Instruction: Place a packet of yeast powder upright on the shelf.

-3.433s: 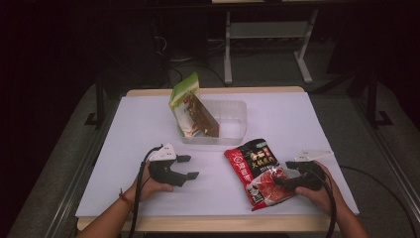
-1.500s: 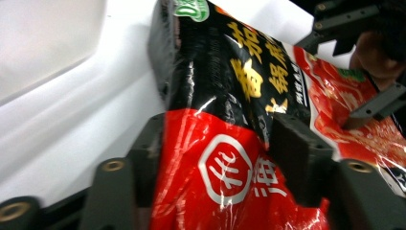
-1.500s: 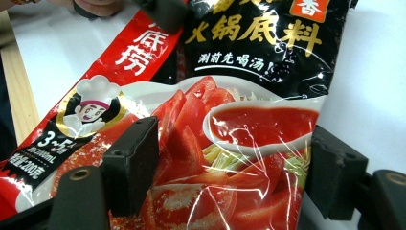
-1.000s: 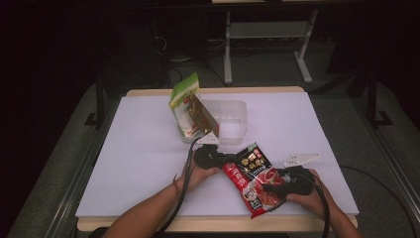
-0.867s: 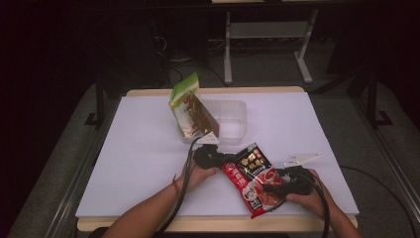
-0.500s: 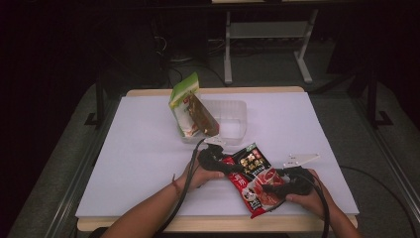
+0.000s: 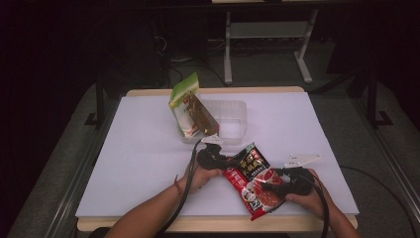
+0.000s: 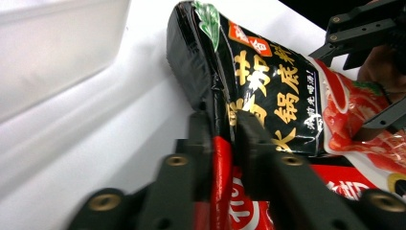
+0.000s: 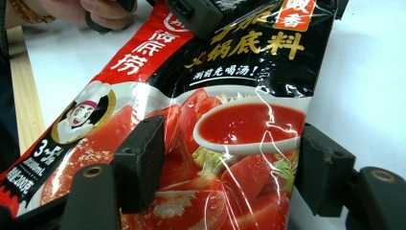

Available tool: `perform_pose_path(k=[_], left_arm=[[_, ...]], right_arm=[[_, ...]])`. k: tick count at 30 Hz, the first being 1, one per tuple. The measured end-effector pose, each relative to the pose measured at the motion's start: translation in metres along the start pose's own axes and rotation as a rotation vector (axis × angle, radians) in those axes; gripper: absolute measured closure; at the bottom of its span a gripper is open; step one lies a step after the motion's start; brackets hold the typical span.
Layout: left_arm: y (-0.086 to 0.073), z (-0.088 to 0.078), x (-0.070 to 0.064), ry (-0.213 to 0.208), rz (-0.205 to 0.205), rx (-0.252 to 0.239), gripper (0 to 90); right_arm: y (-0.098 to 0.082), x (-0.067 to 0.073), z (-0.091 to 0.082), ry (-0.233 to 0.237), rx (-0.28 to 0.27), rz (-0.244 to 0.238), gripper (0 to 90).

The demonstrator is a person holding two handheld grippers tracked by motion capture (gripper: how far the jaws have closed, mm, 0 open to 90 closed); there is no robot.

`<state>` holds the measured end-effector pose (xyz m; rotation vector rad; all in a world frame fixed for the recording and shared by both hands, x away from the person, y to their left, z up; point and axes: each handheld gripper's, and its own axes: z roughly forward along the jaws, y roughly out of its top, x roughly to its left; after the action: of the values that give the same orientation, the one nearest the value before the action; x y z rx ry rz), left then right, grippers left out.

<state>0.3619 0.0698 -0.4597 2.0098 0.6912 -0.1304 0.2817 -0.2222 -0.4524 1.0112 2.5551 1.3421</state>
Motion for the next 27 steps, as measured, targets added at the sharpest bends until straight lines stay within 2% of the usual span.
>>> perform_pose_path(k=[2, 8, 14, 16, 23, 27], left_arm=[[0.000, -0.002, -0.001, 0.003, 0.015, -0.019, 84.5], [0.001, -0.008, -0.006, 0.004, 0.044, -0.063, 86.2], [0.006, -0.017, -0.014, 0.011, 0.089, -0.115, 86.3], [0.007, -0.021, -0.014, 0.017, 0.088, -0.137, 86.2], [0.014, -0.036, -0.018, 0.040, 0.130, -0.180, 86.3], [0.017, -0.047, -0.019, 0.068, 0.142, -0.213, 86.3]], right_arm=[[0.000, 0.000, -0.001, -0.002, 0.000, -0.005, 31.6], [0.002, 0.000, -0.002, -0.009, 0.001, -0.016, 31.4], [0.004, 0.000, -0.007, -0.009, -0.011, -0.027, 29.0], [0.004, 0.001, -0.008, -0.014, -0.011, -0.030, 28.4], [0.006, 0.003, -0.012, -0.025, -0.021, -0.051, 26.8], [0.007, 0.006, -0.014, -0.034, -0.019, -0.065, 29.4]])
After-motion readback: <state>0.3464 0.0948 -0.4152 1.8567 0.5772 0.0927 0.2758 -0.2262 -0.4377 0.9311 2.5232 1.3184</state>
